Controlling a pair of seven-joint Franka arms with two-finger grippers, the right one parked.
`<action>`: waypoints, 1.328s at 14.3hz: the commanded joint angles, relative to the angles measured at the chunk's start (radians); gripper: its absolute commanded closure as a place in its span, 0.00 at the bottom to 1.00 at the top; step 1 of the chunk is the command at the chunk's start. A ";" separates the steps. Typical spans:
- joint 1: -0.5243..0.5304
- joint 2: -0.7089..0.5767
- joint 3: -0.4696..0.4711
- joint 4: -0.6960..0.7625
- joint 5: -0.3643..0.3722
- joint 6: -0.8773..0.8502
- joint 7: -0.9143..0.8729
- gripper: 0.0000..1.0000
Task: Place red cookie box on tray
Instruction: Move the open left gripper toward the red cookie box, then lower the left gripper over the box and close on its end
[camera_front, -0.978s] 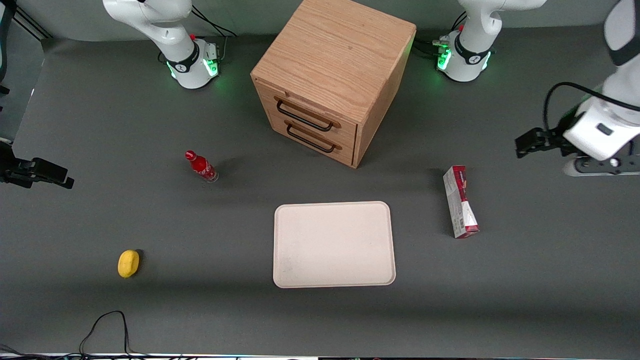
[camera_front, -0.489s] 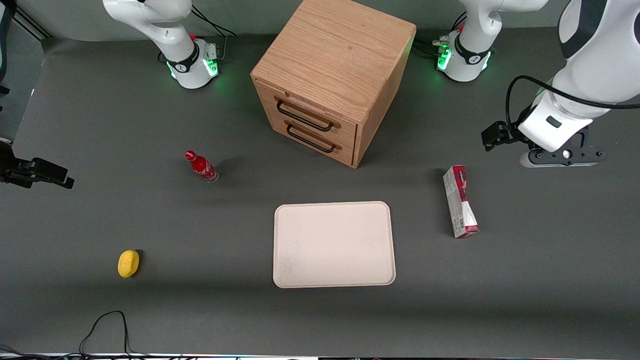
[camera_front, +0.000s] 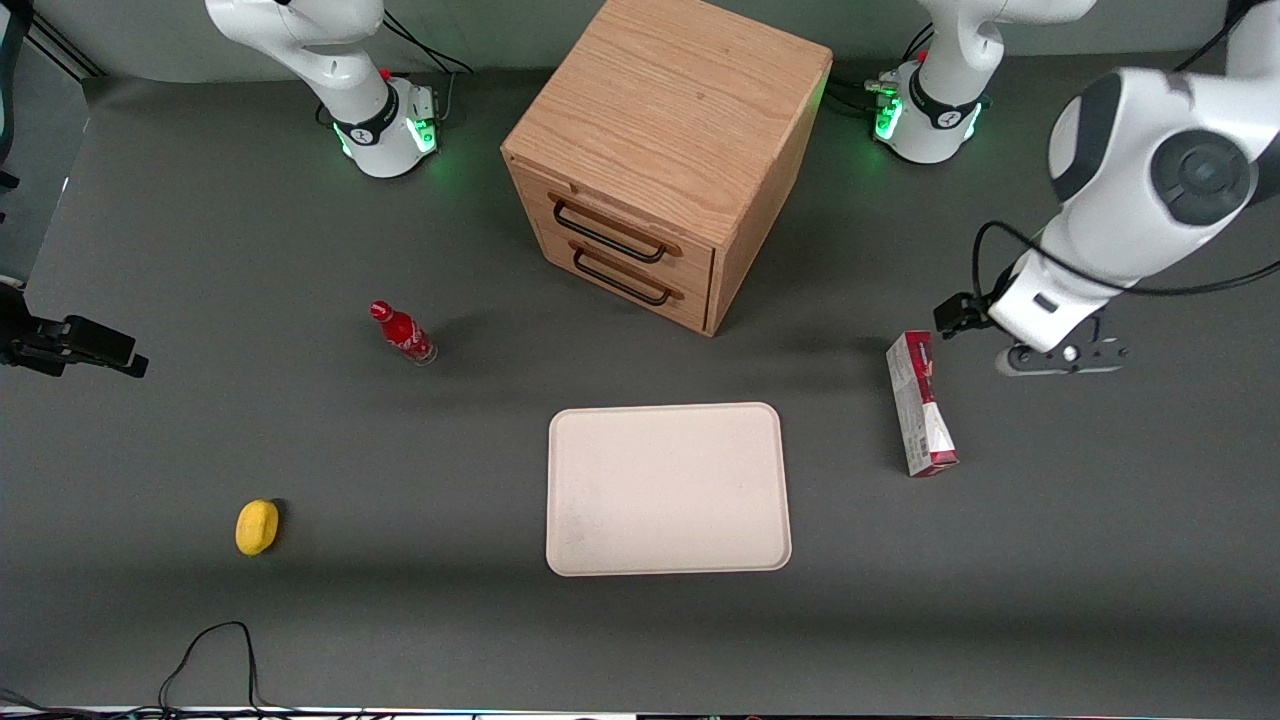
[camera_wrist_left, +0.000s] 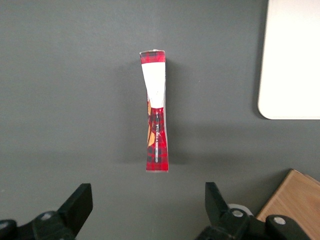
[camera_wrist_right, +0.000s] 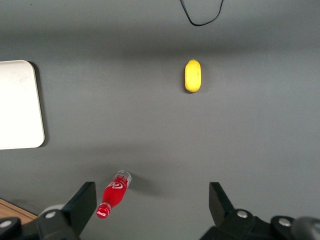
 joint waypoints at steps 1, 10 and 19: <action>-0.002 0.032 0.001 -0.117 0.011 0.162 -0.008 0.00; -0.001 0.219 0.007 -0.191 0.011 0.473 -0.032 0.00; 0.004 0.255 0.010 -0.182 0.012 0.528 -0.028 0.53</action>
